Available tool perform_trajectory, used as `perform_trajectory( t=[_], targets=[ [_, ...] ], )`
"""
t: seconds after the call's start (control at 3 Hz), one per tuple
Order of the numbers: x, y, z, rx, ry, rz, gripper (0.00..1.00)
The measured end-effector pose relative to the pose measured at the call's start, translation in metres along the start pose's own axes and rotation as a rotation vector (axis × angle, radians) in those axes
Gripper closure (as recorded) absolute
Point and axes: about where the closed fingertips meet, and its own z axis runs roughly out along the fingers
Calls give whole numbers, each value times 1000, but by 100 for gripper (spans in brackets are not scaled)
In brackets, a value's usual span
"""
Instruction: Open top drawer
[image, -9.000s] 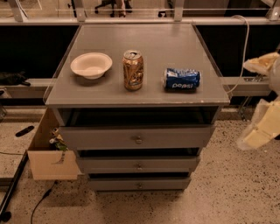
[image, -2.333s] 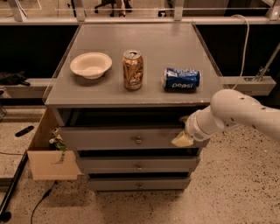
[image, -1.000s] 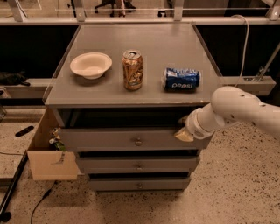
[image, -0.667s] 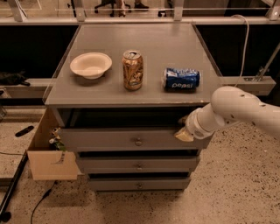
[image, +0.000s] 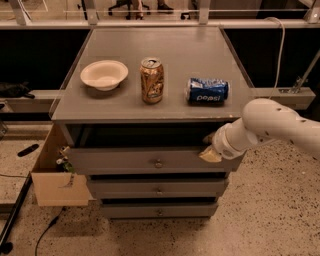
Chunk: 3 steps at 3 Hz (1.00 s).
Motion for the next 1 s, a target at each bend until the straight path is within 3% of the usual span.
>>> perform_trajectory(
  t=[0.33, 1.0],
  targets=[
    [4, 5, -2, -2, -1, 3, 96],
    [4, 5, -1, -2, -1, 3, 50]
  ],
)
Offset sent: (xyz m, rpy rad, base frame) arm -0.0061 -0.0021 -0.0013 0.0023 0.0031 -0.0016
